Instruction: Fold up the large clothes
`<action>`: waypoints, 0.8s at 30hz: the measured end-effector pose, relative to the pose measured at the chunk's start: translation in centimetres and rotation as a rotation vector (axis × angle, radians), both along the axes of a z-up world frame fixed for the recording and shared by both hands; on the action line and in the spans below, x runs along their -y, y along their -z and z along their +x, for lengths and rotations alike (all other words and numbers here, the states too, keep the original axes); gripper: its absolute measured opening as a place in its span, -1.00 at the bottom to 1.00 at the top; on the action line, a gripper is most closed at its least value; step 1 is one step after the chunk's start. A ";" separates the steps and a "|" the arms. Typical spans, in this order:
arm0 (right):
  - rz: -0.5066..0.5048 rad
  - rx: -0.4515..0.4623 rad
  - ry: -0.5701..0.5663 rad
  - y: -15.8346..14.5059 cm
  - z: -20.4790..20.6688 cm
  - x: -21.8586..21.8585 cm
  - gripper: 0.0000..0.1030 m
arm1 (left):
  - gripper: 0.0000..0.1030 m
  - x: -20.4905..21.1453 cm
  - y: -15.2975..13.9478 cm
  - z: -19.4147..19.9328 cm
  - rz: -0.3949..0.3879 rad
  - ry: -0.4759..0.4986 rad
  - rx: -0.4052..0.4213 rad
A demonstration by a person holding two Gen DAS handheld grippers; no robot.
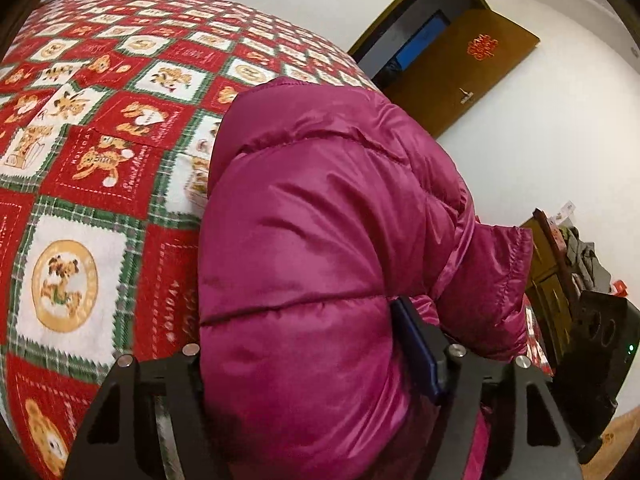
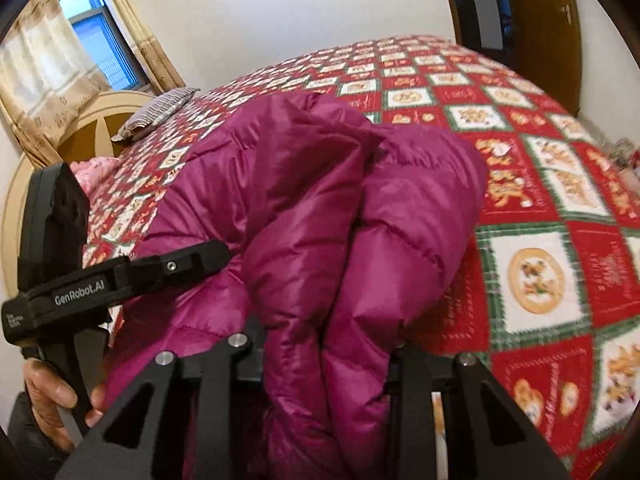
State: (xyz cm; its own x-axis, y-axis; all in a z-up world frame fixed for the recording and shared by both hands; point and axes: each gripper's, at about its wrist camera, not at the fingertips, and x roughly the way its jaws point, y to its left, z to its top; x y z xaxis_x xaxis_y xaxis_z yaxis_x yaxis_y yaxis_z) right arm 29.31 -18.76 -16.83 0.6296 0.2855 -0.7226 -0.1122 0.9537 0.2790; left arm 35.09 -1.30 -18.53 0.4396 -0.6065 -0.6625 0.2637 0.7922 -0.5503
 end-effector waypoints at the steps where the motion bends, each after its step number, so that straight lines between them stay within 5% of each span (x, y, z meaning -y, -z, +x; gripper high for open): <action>1: -0.017 0.009 0.007 -0.3 -0.5 0.1 -0.36 | 0.37 0.3 -0.3 -0.3 -0.004 0.010 0.006; 14: -0.128 0.129 0.168 -5.1 -5.2 5.3 -0.38 | 0.37 7.9 -4.7 -1.8 -0.038 0.152 0.102; 24: -0.195 0.144 0.288 -5.8 -5.6 10.9 -0.39 | 0.37 15.4 -5.1 -1.0 -0.019 0.248 0.118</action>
